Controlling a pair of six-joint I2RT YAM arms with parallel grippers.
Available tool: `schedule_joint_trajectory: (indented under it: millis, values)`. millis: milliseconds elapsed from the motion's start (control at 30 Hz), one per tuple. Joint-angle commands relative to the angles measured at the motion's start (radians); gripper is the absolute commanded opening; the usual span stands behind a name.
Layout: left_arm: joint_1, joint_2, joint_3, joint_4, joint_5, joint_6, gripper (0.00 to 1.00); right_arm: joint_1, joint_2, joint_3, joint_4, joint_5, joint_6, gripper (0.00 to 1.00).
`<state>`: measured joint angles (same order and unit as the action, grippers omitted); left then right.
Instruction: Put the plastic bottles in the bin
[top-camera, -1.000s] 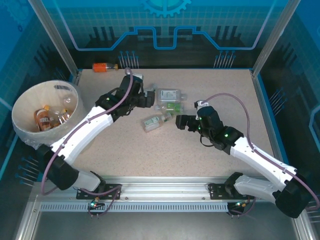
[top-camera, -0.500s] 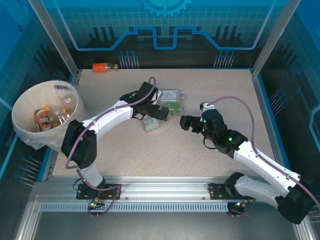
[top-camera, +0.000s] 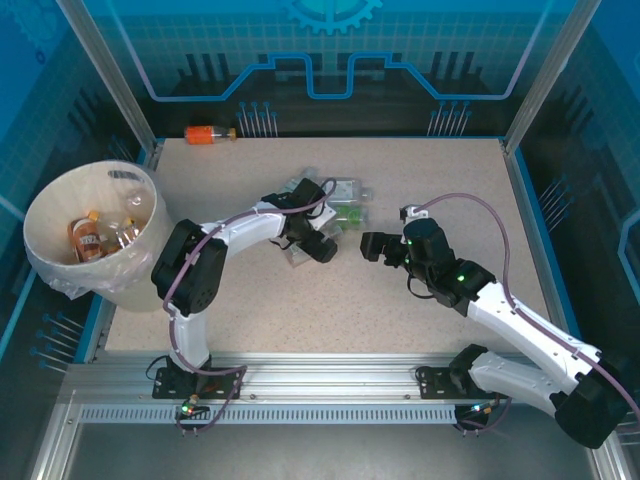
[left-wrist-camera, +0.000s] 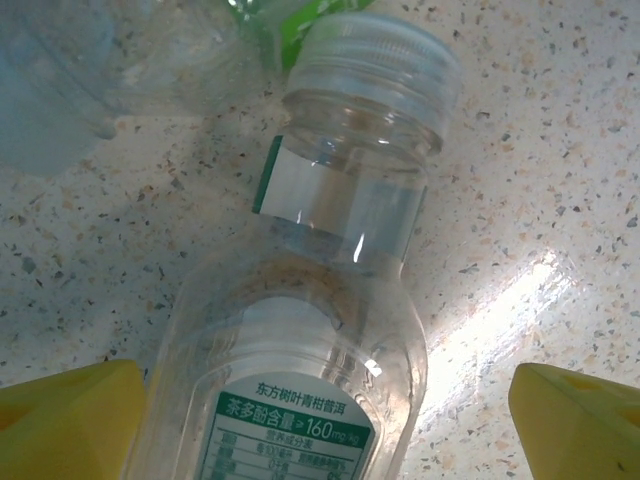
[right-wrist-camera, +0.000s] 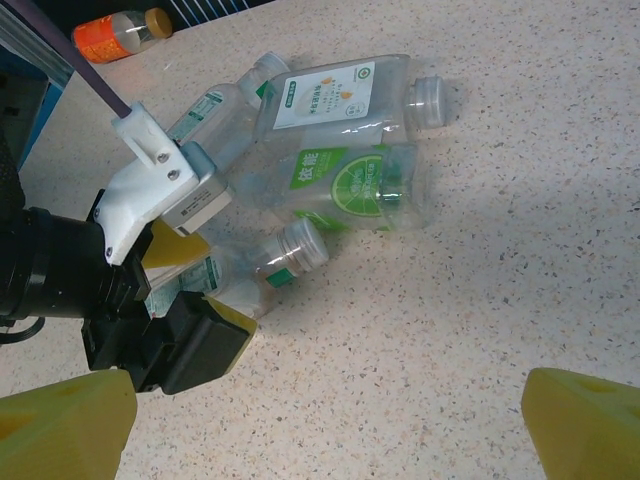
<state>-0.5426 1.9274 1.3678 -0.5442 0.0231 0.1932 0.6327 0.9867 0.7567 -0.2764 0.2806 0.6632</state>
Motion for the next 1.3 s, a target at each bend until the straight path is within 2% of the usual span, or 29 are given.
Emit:
schedule_joint_trajectory:
  millis: [0,133,267,533,733,1000,1267]
  values:
    - [-0.034,-0.001,-0.022,0.007,-0.048,0.09,0.9,-0.015,0.003,0.004,-0.001,0.001,0.007,1.0]
    - [-0.046,0.015,-0.023,0.023,-0.127,0.106,0.83,-0.015,0.013,0.01,0.005,-0.01,0.006,1.0]
    - [-0.049,0.01,-0.035,0.049,-0.143,0.115,0.75,-0.016,0.021,0.021,-0.004,-0.022,-0.002,1.0]
    - [-0.051,0.06,-0.018,0.018,-0.172,0.111,0.78,-0.016,0.026,0.024,-0.003,-0.042,-0.01,1.0]
    - [-0.051,0.052,-0.046,0.052,-0.163,0.077,0.59,-0.016,0.033,0.026,0.024,-0.12,-0.084,1.0]
    - [-0.047,-0.065,-0.138,0.152,-0.179,-0.002,0.42,-0.013,0.04,0.01,0.083,-0.215,-0.184,1.0]
    - [-0.026,-0.291,-0.285,0.264,-0.085,-0.091,0.37,0.027,0.055,0.015,0.157,-0.261,-0.292,1.0]
